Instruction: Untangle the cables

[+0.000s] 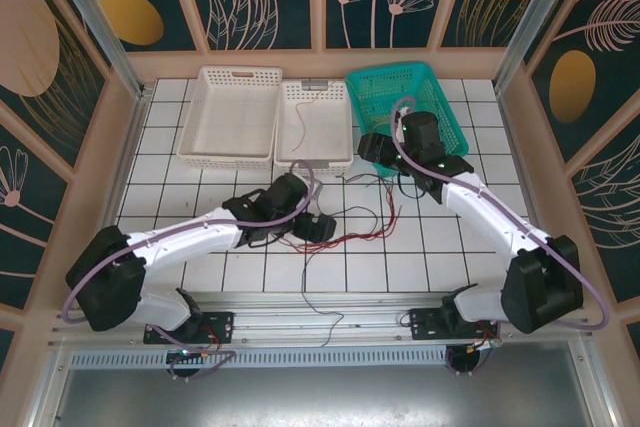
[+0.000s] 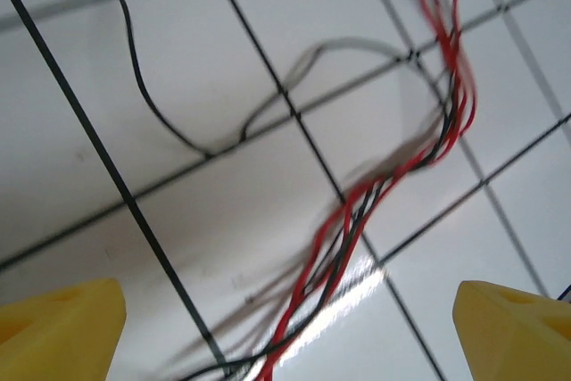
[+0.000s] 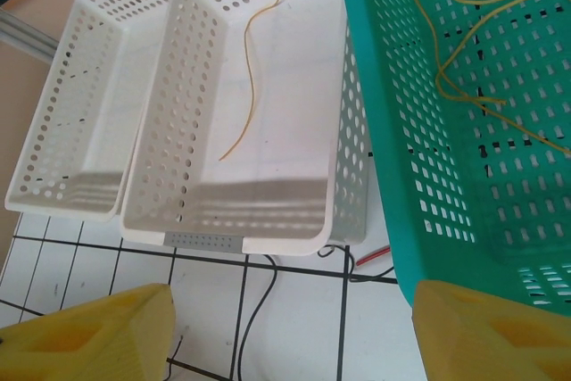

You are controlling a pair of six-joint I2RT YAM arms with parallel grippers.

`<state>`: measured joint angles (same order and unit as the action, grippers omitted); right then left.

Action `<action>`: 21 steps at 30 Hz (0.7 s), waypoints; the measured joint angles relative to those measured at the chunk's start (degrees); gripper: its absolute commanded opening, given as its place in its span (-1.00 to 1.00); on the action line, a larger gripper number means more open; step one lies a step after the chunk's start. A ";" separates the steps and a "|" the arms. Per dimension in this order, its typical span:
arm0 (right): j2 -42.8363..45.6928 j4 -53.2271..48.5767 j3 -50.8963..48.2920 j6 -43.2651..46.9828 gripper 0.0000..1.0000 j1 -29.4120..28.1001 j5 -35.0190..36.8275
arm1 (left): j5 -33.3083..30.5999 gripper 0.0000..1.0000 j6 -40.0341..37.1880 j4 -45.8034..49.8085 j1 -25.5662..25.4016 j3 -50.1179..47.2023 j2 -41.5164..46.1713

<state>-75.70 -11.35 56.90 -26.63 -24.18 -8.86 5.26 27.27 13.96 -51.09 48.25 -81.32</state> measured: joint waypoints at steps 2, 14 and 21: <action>0.83 -0.02 -0.44 0.24 0.42 0.11 -0.02 | 0.66 0.88 -0.04 1.75 -1.40 -0.42 -1.11; 2.05 -0.02 -1.11 0.85 0.43 0.22 -0.04 | 1.75 0.83 -0.83 5.84 -2.56 -3.58 -4.42; 2.40 0.00 -1.81 0.83 0.42 0.22 -0.26 | -0.46 0.61 -0.98 3.93 -2.56 -3.58 -6.75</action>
<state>-73.30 -11.35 55.09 -25.80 -23.97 -9.13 4.80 26.28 17.89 -53.65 44.66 -88.07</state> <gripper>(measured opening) 0.713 0.830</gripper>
